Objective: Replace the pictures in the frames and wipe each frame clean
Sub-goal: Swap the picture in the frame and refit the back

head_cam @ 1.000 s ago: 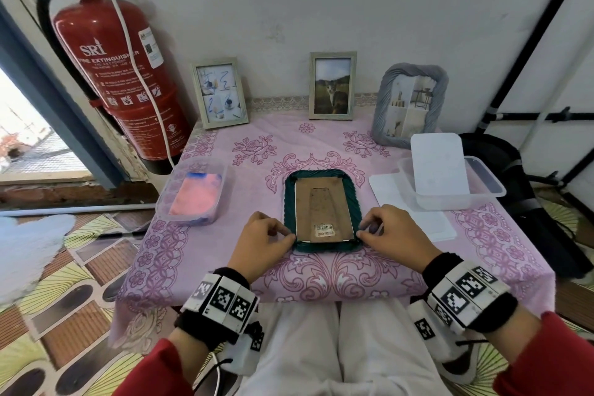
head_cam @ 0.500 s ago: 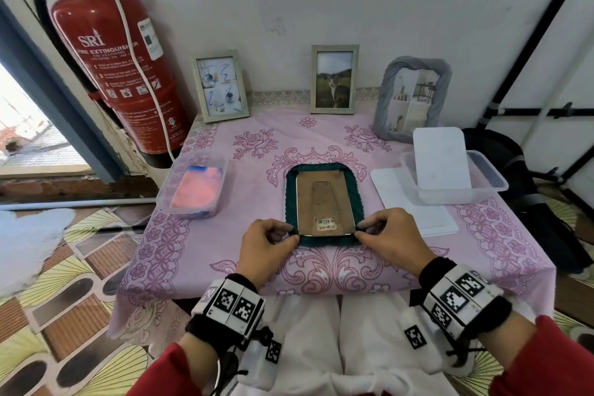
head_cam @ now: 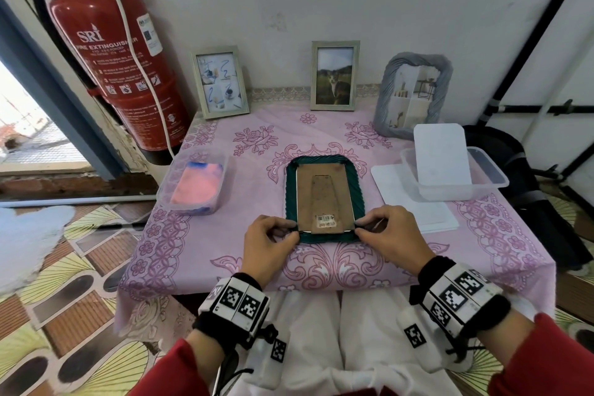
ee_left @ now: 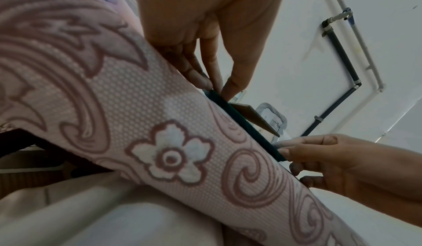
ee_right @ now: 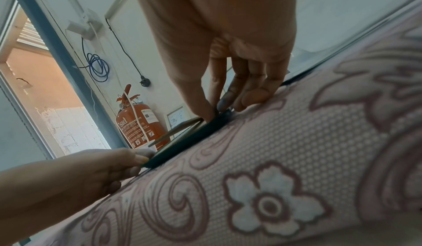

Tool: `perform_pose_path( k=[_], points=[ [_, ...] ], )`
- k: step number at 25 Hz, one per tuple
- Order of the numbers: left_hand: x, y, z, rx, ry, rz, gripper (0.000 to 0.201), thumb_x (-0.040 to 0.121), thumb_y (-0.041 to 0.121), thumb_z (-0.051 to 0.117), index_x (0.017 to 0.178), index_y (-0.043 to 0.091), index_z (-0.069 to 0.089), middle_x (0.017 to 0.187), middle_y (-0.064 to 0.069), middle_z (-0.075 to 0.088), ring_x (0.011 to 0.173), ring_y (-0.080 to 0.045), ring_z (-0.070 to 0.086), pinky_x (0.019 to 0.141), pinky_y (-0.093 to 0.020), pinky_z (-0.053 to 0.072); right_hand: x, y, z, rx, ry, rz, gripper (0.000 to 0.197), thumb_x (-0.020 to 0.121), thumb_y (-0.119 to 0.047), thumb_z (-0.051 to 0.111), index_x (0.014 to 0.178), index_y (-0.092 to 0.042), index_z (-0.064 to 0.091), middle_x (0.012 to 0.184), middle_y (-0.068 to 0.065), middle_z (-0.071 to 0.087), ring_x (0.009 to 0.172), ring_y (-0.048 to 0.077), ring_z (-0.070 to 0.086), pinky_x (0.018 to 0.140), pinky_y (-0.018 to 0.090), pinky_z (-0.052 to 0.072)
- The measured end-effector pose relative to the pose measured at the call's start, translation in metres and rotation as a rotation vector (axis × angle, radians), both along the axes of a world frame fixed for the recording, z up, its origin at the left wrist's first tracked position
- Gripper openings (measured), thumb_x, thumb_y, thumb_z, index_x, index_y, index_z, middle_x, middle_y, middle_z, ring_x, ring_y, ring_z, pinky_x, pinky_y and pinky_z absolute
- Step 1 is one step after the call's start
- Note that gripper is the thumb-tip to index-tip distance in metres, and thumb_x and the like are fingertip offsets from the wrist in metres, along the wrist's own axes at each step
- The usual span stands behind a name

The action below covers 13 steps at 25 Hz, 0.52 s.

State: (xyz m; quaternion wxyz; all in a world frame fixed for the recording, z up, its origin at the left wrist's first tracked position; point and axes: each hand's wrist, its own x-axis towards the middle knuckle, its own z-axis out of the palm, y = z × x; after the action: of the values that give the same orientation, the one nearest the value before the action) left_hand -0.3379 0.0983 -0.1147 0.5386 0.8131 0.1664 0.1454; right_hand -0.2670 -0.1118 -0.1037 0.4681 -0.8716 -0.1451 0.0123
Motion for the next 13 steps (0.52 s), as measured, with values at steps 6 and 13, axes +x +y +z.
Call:
perform_pose_path(
  k=[6, 13],
  points=[
    [0.002, 0.0, 0.001, 0.03, 0.0, -0.024, 0.011, 0.075, -0.002, 0.07, 0.082, 0.004, 0.073, 0.09, -0.013, 0.062, 0.07, -0.013, 0.057, 0.071, -0.015, 0.047, 0.006, 0.0, 0.005, -0.064, 0.007, 0.048, 0.01, 0.069, -0.003, 0.076, 0.075, -0.011, 0.075, 0.067, -0.005, 0.065, 0.059, -0.001, 0.059, 0.056, 0.002, 0.043],
    [0.004, 0.012, 0.006, 0.115, 0.064, -0.111, 0.012, 0.075, 0.007, 0.074, 0.086, 0.01, 0.076, 0.09, -0.011, 0.062, 0.073, -0.014, 0.06, 0.07, -0.012, 0.047, 0.017, -0.006, 0.017, -0.179, 0.066, 0.157, 0.009, 0.072, -0.008, 0.077, 0.081, -0.009, 0.077, 0.07, -0.004, 0.068, 0.054, -0.01, 0.057, 0.054, 0.001, 0.04]
  ],
)
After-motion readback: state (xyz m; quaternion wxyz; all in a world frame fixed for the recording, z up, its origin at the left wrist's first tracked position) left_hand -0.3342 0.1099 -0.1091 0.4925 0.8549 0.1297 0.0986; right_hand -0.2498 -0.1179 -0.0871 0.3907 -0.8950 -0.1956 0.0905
